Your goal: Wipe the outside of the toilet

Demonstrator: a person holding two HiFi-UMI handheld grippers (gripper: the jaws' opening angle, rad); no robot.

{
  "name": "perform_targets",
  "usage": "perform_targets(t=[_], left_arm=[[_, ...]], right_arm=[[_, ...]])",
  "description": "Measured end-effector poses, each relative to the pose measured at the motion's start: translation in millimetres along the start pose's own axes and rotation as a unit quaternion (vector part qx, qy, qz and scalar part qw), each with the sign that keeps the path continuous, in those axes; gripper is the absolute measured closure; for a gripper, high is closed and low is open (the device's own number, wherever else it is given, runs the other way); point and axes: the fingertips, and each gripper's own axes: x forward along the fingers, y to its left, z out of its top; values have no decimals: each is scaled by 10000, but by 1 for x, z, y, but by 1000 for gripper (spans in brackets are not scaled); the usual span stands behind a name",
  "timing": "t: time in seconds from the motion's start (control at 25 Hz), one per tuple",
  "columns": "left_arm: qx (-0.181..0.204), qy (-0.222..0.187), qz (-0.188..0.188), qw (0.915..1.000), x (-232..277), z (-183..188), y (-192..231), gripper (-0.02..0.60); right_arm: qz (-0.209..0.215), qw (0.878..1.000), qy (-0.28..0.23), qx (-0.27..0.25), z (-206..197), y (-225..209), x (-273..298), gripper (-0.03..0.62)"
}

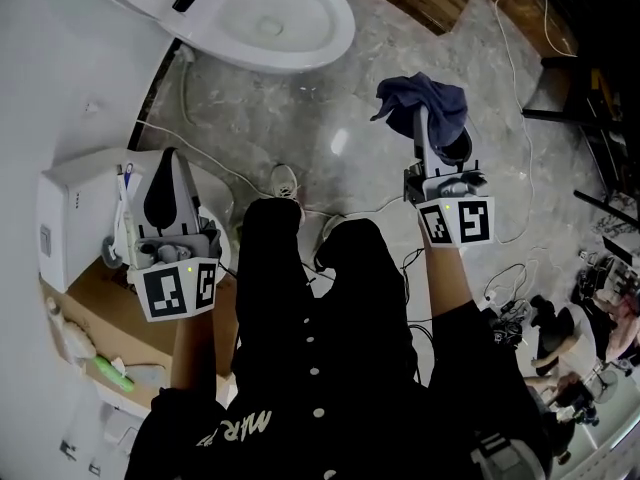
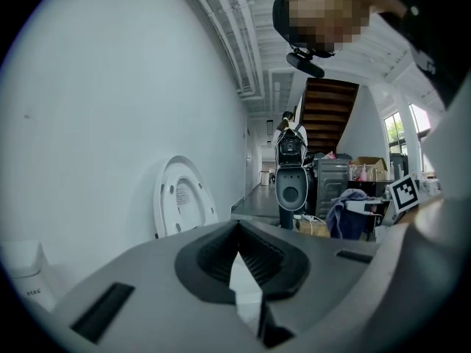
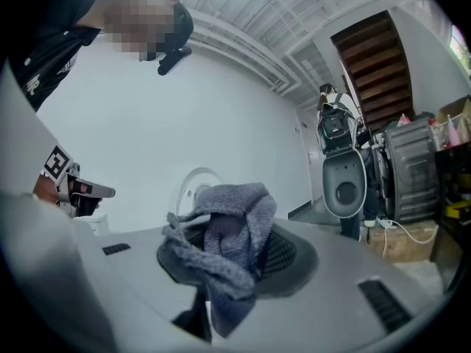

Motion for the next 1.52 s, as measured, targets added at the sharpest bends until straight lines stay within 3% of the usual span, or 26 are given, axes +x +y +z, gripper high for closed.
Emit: perform_targets(t=[0.32, 0.56, 0.84, 1.52], left_arm=[[-78, 95, -8, 9999, 27, -47, 9, 571], [91, 74, -117, 9999, 43, -77, 12, 571], [-114, 179, 100, 9997, 55, -116, 30, 571], [-342, 82, 35, 9994, 86, -199, 51, 571]], right_arm=[[-70, 9999, -47, 92, -49, -15, 20, 467], [-59, 10000, -51, 39, -82, -23, 29, 467], [-74, 9999, -64, 141, -120, -23, 43, 467], [-75, 10000, 50, 25, -213, -22, 67, 467]])
